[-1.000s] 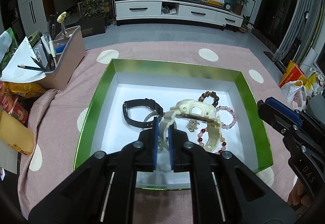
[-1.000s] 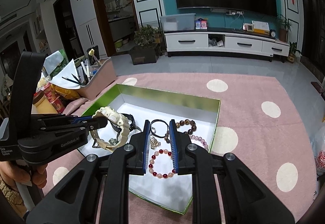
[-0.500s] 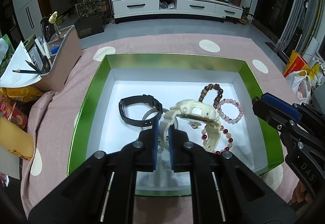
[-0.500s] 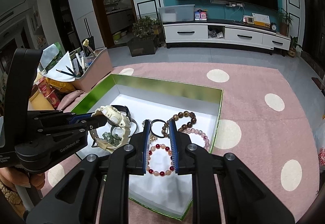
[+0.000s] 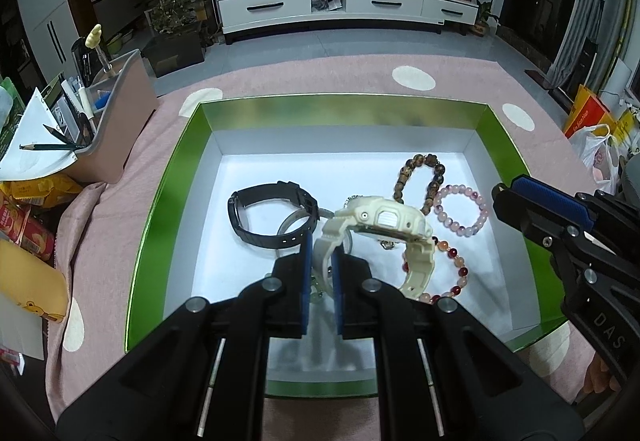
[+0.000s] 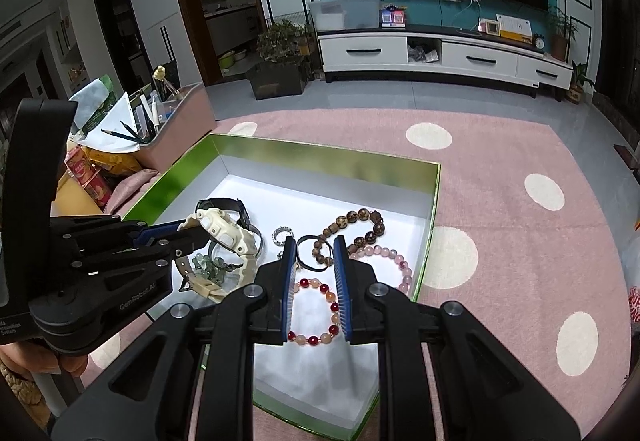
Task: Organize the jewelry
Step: 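Lower the white watch and black band into the green box with both tools, then open the left tool to release the white watch while the right tool releases the black band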
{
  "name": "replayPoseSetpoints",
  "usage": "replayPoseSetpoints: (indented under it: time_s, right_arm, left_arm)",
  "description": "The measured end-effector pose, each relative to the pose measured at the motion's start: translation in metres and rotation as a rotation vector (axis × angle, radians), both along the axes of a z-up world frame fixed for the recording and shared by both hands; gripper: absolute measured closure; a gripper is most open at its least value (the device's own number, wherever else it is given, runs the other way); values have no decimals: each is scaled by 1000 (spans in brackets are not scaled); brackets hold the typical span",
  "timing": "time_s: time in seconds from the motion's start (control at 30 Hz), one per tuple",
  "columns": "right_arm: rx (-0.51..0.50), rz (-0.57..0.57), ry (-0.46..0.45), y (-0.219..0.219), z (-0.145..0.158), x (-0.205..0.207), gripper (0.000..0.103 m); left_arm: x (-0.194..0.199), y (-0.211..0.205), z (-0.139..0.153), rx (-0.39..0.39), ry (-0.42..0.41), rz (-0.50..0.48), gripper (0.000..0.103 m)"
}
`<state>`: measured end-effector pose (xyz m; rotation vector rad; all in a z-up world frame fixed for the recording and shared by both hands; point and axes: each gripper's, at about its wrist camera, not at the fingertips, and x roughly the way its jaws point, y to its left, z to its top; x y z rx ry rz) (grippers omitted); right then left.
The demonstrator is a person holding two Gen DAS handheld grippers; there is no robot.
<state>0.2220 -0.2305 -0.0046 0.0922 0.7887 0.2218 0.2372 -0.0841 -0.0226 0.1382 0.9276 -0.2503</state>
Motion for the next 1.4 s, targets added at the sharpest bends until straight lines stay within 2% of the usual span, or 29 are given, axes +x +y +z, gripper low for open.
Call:
replayPoseSetpoints:
  time_s: [1.4]
  right_arm:
    - [-30, 23, 90, 6, -21, 11, 85]
  left_arm:
    - [7, -4, -17, 87, 32, -7, 94]
